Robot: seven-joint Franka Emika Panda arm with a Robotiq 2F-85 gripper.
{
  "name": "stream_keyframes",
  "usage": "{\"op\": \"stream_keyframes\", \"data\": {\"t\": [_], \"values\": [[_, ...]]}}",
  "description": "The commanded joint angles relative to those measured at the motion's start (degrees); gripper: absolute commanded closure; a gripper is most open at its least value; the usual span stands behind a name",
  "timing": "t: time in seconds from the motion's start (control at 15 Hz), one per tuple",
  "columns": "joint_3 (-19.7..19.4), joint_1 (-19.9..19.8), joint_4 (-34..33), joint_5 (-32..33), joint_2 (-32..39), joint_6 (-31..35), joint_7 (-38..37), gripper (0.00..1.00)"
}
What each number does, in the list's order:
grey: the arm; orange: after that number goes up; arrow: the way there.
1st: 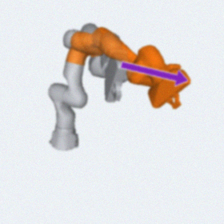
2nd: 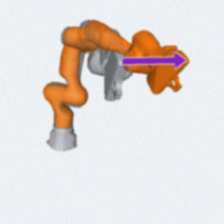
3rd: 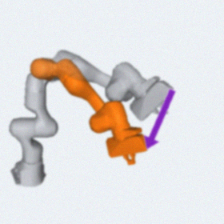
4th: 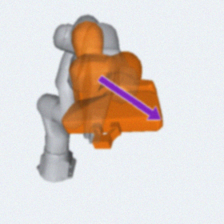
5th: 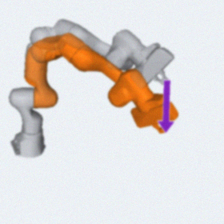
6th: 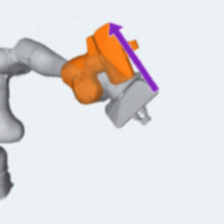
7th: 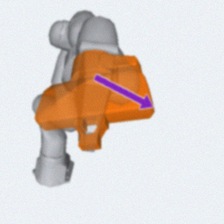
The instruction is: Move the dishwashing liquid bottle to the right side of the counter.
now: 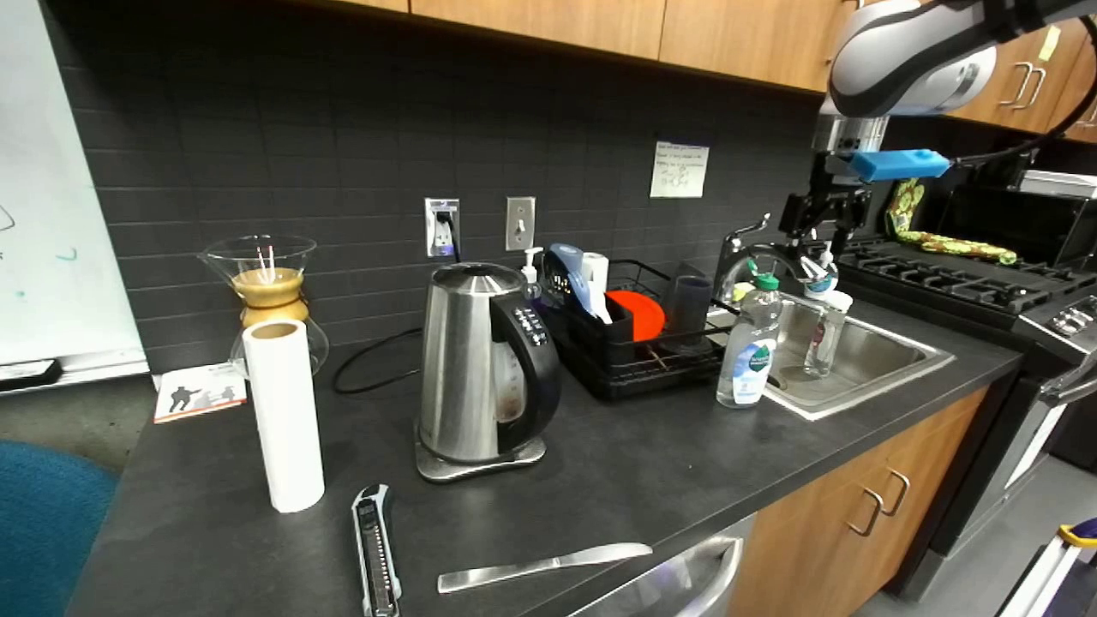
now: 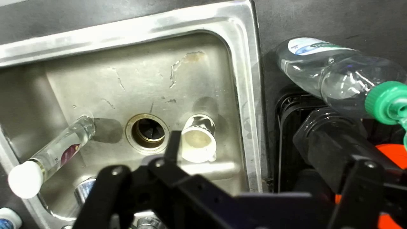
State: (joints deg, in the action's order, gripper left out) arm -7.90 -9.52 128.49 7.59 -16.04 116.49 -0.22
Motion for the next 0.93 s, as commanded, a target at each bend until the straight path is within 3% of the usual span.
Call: {"op": "stream_keyframes", "data": {"t": [0.0, 0.47, 0.87], "values": [[-1.9, -0.1, 0.0, -2.8, -0.7, -0.5, 2.6, 0.00], [-6.0, -1.1, -0.5, -13.4, -1.6, -2.1, 1.5, 0.00], [-4.0, -0.9, 2.3, -19.5, -1.6, 2.2, -8.2, 0.00]]}}
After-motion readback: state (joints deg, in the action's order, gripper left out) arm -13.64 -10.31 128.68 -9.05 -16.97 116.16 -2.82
